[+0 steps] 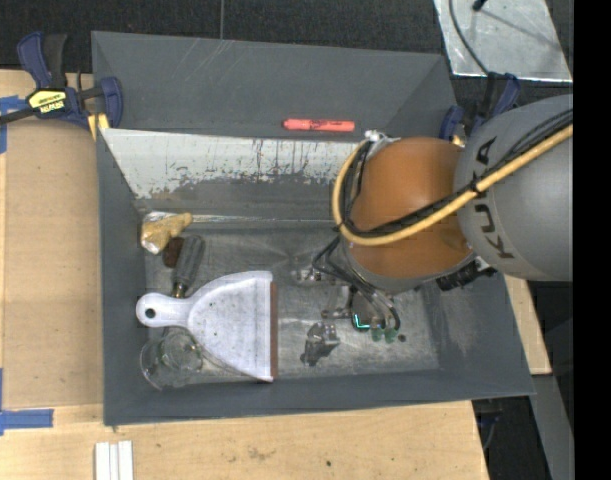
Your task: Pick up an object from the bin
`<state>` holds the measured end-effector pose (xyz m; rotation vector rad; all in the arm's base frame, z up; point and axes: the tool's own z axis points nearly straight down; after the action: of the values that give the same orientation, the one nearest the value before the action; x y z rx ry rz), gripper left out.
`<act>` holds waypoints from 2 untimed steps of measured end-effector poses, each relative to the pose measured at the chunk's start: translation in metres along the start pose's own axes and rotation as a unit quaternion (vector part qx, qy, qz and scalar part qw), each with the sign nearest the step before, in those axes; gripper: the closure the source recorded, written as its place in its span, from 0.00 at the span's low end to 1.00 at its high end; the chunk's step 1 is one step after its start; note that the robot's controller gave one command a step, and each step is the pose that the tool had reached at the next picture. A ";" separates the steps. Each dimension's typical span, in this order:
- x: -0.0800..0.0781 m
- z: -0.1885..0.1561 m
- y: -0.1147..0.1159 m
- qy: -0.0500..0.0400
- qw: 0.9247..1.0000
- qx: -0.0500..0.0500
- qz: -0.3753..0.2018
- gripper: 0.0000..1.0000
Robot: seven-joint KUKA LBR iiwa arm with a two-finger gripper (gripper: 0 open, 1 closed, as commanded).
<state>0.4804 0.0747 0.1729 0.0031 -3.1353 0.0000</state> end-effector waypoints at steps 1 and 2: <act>-0.002 -0.004 0.000 -0.004 1.000 0.000 0.001 1.00; -0.002 -0.004 -0.001 -0.004 1.000 0.000 0.002 0.00</act>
Offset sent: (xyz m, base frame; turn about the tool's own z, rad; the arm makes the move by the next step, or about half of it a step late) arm 0.0000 0.0000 0.0000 0.0000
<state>0.4824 0.0742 0.1768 -0.0024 -3.1437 -0.0011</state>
